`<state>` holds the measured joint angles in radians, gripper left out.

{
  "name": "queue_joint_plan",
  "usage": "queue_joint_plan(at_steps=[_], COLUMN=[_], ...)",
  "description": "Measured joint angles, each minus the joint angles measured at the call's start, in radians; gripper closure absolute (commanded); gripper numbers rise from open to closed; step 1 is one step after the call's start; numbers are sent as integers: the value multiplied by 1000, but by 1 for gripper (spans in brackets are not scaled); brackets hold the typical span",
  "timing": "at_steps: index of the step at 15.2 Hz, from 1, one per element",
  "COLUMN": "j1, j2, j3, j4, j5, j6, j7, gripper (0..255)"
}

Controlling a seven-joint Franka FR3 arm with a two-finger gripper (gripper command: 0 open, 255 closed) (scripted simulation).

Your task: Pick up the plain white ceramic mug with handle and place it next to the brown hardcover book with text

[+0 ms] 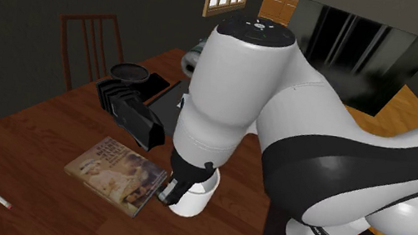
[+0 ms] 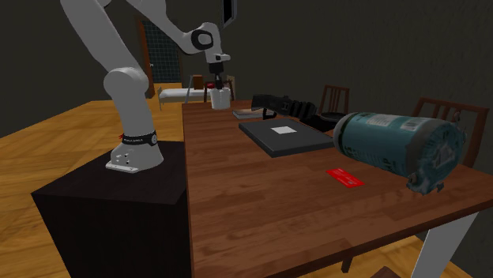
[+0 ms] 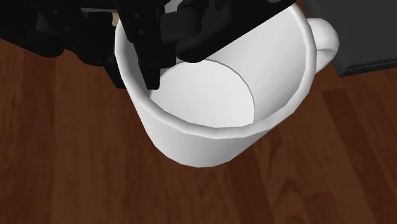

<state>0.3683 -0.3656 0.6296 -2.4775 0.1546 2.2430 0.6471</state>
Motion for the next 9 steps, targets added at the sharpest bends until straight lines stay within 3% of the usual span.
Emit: queue_joint_plan(at_steps=[9], j1=[-23], j2=[80], j3=[39], j4=[-58], j5=[-36], j6=[132], j7=[37], gripper=[255])
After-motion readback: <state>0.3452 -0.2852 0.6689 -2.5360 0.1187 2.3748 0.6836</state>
